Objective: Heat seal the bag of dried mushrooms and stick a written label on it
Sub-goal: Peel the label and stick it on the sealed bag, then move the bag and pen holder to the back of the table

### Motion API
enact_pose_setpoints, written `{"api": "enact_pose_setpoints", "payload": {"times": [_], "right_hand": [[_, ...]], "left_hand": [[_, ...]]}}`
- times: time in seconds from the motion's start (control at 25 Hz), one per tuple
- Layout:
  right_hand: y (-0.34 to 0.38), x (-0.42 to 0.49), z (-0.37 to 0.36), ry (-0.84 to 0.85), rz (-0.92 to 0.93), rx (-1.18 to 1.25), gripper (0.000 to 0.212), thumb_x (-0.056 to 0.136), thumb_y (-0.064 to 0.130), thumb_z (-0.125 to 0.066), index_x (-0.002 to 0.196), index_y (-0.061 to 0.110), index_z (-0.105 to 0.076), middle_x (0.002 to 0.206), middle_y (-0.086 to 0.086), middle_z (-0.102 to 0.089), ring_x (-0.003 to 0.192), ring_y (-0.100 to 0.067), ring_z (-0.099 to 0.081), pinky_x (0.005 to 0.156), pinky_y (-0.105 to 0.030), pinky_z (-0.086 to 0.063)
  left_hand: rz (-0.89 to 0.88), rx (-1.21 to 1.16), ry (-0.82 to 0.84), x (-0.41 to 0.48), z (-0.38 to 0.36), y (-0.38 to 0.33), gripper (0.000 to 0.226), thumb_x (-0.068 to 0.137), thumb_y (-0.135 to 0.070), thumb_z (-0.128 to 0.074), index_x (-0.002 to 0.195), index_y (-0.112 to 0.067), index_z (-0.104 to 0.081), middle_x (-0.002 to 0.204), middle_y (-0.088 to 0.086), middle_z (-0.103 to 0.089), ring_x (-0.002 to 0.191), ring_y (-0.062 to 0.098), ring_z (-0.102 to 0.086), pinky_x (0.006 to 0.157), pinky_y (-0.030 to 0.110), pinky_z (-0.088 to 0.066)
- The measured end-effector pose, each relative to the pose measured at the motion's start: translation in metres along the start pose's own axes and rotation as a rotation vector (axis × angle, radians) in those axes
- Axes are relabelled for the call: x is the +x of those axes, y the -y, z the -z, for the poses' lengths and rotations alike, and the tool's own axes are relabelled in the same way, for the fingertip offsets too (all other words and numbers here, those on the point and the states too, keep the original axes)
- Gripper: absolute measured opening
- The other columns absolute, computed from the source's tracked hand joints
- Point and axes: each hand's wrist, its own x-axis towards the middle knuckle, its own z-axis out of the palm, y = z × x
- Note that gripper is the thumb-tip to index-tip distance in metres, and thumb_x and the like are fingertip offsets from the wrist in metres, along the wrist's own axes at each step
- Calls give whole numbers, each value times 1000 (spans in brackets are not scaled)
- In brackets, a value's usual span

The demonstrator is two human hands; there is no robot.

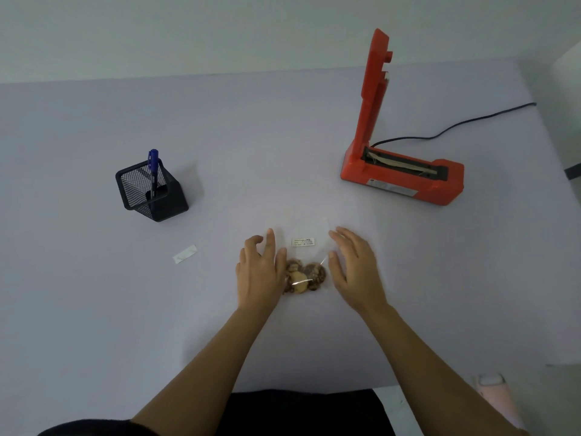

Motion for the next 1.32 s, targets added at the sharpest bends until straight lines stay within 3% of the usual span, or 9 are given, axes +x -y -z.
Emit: {"api": "enact_pose_setpoints", "payload": {"times": [0.12, 0.2, 0.28, 0.4, 0.56, 0.72, 0.96, 1.16, 1.32], "right_hand": [[-1, -15, 3, -49, -234, 124, 42, 93, 26, -49, 132, 10, -45, 130, -11, -48, 121, -21, -45, 103, -32, -37], [2, -20, 2, 58, -453, 215, 48, 92, 26, -54, 135, 10, -41, 129, -11, -46, 112, -21, -51, 94, -27, -40], [7, -22, -3, 152, -552, 289, 55, 89, 28, -60, 137, 12, -40, 125, -8, -46, 97, -17, -55, 85, -23, -40], [15, -17, -15, 210, -546, 352, 65, 85, 28, -65, 140, 13, -35, 118, -8, -51, 93, -13, -53, 83, -21, -39], [26, 2, -24, 211, -562, 384, 67, 85, 26, -65, 142, 11, -33, 117, -10, -53, 98, -12, -50, 84, -19, -36], [49, 44, -23, 175, -497, 409, 65, 87, 26, -63, 142, 11, -33, 127, -9, -50, 99, -9, -47, 84, -18, -35], [77, 138, -28, 120, -424, 470, 73, 81, 25, -69, 143, 16, -31, 117, -7, -49, 88, -11, -53, 80, -22, -43], [79, 212, -42, 86, -369, 502, 88, 70, 30, -79, 142, 16, -30, 115, -4, -47, 97, -15, -54, 89, -31, -48], [67, 272, -58, 34, -400, 502, 82, 74, 28, -76, 140, 11, -32, 129, -8, -48, 109, -20, -54, 96, -36, -47]], "left_hand": [[128, -133, 86, -12, -3, 1, 52, 97, -37, -40, 143, -15, -32, 132, 12, -40, 115, 30, -42, 95, 41, -41], [242, -98, 177, -17, -10, 0, 52, 95, -38, -43, 141, -15, -33, 128, 12, -44, 109, 31, -43, 95, 38, -39], [414, -254, 193, -24, -14, -9, 49, 90, -40, -49, 130, -13, -41, 118, 14, -48, 104, 34, -48, 93, 42, -43], [518, -447, 192, -28, -12, -28, 36, 87, -32, -57, 114, -10, -50, 106, 13, -50, 98, 32, -54, 91, 43, -47], [583, -629, 137, -16, 1, -29, 59, 87, -17, -60, 141, -16, -36, 118, 11, -47, 92, 15, -47, 95, 32, -45], [542, -662, 28, 21, 25, -27, 61, 88, -13, -59, 144, -18, -34, 123, 11, -46, 95, 13, -47, 98, 30, -43], [470, -687, -76, 107, 57, -28, 61, 89, -12, -57, 144, -17, -33, 125, 9, -43, 96, 13, -46, 90, 23, -39], [435, -704, -114, 186, 63, -27, 62, 88, -14, -56, 145, -15, -31, 113, 1, -39, 93, 11, -46, 86, 21, -36], [380, -709, -103, 246, 65, -31, 61, 89, -17, -57, 144, -9, -32, 130, 8, -41, 104, 13, -49, 87, 17, -34]]}}
